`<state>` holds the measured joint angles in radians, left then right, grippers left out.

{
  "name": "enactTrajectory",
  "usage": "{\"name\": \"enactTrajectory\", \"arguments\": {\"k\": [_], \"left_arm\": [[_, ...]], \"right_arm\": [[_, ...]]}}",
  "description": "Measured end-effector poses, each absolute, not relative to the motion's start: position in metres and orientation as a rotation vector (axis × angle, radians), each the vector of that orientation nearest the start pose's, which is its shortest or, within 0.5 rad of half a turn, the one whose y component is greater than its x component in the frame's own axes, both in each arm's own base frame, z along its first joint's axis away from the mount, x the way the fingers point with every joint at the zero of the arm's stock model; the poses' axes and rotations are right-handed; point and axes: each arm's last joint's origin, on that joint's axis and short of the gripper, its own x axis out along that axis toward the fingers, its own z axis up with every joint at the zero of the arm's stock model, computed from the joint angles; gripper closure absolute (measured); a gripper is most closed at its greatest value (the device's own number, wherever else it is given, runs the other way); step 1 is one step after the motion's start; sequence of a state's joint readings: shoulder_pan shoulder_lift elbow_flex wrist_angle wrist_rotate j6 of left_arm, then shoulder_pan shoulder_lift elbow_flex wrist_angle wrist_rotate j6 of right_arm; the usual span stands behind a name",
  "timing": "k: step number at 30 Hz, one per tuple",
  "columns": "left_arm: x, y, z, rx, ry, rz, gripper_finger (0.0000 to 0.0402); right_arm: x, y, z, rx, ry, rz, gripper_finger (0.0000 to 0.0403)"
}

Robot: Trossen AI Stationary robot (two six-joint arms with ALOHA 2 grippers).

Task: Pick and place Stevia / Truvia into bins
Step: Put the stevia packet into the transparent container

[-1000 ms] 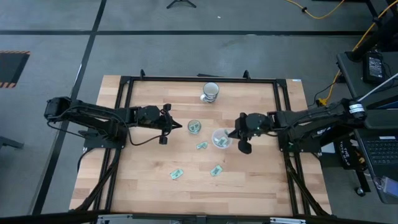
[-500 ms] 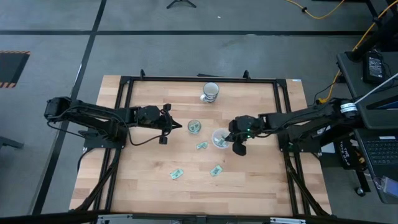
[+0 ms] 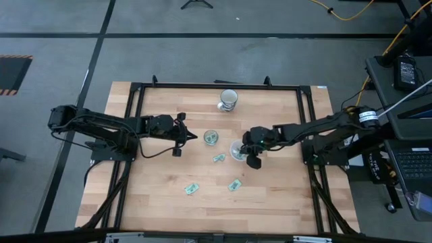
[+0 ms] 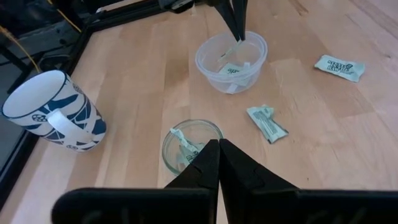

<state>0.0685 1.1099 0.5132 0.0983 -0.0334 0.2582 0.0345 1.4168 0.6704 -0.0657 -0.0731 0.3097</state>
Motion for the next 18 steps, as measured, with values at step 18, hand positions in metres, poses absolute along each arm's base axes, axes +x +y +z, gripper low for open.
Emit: {"name": "enactTrajectory", "arguments": {"k": [18], "left_arm": [[0.2231,0.0163,0.2053,0.252,0.513,0.032,0.0396]], "right_arm": [[0.2692,0.0114,0.1668,0.308,0.828,-0.027,0.0392]]}}
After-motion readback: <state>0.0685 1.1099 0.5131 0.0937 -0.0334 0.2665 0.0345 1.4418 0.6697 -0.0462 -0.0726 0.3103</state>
